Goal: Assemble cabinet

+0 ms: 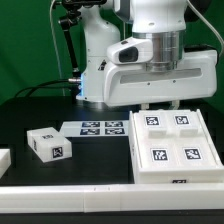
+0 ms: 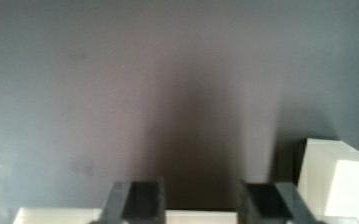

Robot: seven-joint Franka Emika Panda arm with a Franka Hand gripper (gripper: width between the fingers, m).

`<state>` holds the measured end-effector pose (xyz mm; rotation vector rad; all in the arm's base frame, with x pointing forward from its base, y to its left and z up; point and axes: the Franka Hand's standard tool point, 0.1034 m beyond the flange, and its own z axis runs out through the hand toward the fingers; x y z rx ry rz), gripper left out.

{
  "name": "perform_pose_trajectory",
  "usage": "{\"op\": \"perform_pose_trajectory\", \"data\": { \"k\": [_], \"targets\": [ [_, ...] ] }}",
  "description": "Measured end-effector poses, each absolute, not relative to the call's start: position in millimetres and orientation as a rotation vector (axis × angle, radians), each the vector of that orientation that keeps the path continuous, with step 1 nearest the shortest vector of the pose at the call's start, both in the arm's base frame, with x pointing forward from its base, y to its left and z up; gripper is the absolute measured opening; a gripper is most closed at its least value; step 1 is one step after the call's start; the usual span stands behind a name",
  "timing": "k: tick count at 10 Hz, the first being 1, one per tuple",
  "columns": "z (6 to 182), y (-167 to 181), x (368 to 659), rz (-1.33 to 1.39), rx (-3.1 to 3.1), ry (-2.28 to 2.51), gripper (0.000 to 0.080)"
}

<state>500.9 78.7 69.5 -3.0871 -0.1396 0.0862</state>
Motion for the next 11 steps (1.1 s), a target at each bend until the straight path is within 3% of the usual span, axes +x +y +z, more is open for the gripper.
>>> {"op": "perform_pose_trajectory", "data": {
  "k": [1,6,11],
  "targets": [
    [65.2,74.5,499.0,0.099,-3.084,-0.17,0.0199],
    [104.1,67.9,520.3,0.21,-3.086,-0.179,0.0198],
    [102.1,67.4,518.6,0.216,-3.084,-0.192,0.0198]
  ]
}}
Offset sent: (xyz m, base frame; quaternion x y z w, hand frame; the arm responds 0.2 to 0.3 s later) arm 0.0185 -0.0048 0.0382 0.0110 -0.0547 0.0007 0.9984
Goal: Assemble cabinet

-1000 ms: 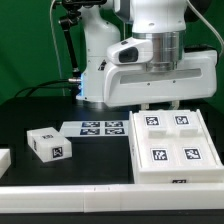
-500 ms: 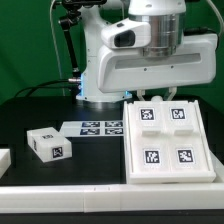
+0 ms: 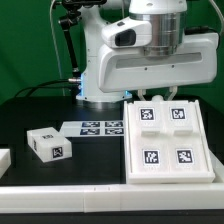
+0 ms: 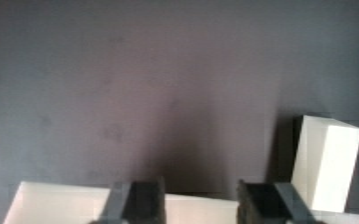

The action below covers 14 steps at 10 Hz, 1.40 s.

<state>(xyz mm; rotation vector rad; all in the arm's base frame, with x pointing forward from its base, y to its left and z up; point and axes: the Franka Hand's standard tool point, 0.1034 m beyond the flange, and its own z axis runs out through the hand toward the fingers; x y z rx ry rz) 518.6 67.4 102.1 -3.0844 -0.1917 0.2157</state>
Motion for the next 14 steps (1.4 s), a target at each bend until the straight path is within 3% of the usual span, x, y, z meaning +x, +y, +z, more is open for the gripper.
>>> {"op": "perform_pose_trajectory", "data": {
  "k": [5,12,13,14],
  "targets": [
    [135.6,57.9,542.9,0.2,-3.081,-0.245,0.0193],
    [134.0,58.5,541.7,0.202,-3.081,-0.246,0.0148],
    [134.0,58.5,541.7,0.202,-3.081,-0.246,0.0359],
    [134.0,58.5,541.6,0.203,-3.081,-0.246,0.0359]
  ]
}}
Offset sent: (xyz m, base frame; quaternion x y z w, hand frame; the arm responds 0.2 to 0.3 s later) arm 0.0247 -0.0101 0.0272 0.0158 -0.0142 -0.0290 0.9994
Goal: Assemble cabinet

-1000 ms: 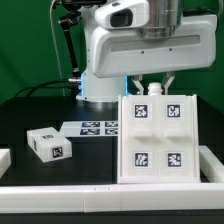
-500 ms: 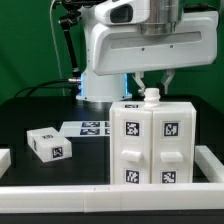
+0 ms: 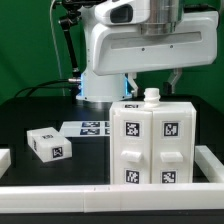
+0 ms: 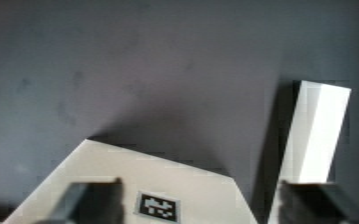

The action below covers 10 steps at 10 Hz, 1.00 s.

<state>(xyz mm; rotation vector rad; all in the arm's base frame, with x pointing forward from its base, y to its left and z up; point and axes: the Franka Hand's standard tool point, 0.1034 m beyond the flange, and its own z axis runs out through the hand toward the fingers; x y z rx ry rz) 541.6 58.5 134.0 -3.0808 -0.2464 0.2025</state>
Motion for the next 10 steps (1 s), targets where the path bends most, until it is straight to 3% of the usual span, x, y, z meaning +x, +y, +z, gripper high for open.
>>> {"op": "perform_pose_trajectory", "data": {
  "k": [2,3,4,7,10],
  "targets": [
    [129.4,57.5,527.9,0.199,-3.087,-0.24,0.0679],
    [124.9,53.4,516.7,0.179,-3.085,-0.276,0.0679],
    [117.7,42.5,502.7,0.163,-3.083,-0.322,0.0774],
    [100.6,7.7,480.0,0.129,-3.079,-0.406,0.0798],
    [91.8,-23.2,475.1,0.149,-3.075,-0.437,0.0796]
  ]
}}
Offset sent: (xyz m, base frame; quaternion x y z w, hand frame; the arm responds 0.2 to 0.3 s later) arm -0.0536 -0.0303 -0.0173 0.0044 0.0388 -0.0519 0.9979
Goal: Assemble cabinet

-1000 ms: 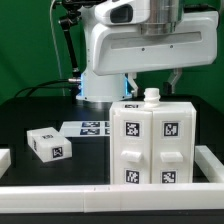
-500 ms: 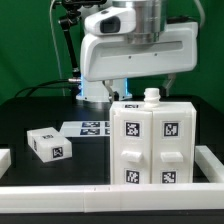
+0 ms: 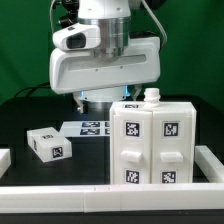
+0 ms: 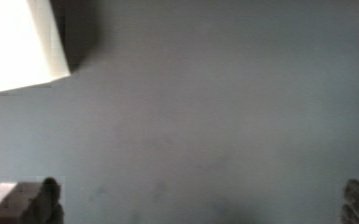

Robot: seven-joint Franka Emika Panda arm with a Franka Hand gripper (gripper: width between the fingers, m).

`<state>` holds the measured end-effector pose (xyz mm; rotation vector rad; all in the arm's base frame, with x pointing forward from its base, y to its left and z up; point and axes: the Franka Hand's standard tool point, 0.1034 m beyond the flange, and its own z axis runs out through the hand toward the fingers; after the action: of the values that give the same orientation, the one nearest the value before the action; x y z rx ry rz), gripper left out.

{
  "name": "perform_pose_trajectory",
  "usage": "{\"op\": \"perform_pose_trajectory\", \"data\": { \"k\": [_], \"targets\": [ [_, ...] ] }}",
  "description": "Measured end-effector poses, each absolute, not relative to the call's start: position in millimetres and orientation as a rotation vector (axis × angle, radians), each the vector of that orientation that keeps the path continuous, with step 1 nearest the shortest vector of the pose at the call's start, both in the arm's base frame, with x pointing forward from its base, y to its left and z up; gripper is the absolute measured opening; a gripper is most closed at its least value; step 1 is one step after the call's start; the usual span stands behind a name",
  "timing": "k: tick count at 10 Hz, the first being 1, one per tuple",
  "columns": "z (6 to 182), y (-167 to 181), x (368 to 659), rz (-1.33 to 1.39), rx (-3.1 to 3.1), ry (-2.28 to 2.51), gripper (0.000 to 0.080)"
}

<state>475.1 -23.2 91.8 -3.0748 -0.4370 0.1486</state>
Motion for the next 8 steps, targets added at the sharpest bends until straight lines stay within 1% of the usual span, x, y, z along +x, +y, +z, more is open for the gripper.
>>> {"op": "perform_pose_trajectory", "data": {
  "k": [5,8],
  "targets": [
    [89.8,-24.9,472.5,0.148,-3.067,-0.483,0.0796],
    [73.3,-60.5,437.6,0.145,-3.034,-0.656,0.0796]
  ]
}}
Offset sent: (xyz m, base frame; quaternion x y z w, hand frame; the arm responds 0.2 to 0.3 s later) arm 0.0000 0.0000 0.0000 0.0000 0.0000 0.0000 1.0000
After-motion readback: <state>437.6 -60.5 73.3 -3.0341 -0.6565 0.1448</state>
